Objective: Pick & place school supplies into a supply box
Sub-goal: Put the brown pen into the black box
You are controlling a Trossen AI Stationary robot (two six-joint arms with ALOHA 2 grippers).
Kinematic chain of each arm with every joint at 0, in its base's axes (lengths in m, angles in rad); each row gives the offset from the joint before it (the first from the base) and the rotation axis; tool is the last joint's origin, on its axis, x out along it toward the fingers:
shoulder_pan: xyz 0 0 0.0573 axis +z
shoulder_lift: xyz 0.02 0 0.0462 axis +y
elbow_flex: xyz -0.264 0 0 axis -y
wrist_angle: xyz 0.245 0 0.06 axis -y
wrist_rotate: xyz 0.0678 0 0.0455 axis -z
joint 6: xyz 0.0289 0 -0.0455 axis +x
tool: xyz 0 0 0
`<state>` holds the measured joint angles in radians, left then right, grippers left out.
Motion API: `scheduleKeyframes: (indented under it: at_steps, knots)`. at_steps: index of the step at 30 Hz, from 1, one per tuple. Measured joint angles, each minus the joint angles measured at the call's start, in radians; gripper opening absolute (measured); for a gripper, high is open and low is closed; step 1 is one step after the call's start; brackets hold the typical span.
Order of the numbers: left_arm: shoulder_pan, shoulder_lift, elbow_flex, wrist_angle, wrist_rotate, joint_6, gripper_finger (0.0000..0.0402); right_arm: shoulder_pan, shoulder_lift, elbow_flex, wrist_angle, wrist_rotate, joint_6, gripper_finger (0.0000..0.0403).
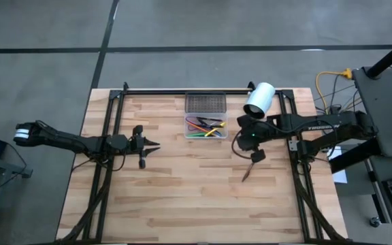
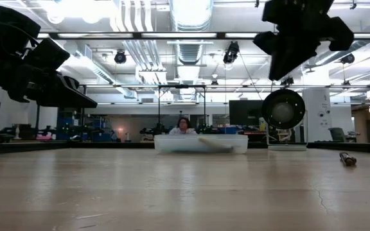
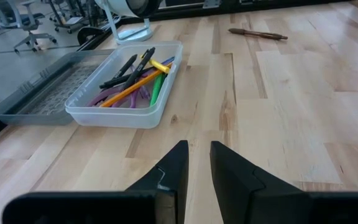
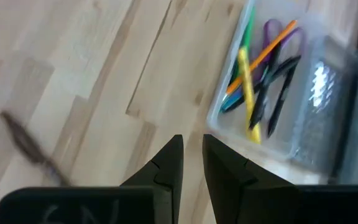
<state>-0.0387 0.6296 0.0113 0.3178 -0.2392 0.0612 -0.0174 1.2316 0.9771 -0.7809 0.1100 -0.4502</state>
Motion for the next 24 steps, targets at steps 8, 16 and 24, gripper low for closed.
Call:
scheduleKeyframes:
  at_steps: [8, 16, 24]
  knots:
    - [0.000, 0.000, 0.000, 0.000, 0.000, 0.000, 0.0052, 0.048, 0.052, -0.047, -0.168, 0.001, -0.030, 0.0052]
    - [0.000, 0.000, 0.000, 0.000, 0.000, 0.000, 0.0052, 0.181, 0.133, -0.098, -0.158, 0.002, -0.066, 0.0052]
    - [0.000, 0.000, 0.000, 0.000, 0.000, 0.000, 0.0052, 0.284, 0.163, -0.116, -0.133, 0.002, -0.041, 0.0052]
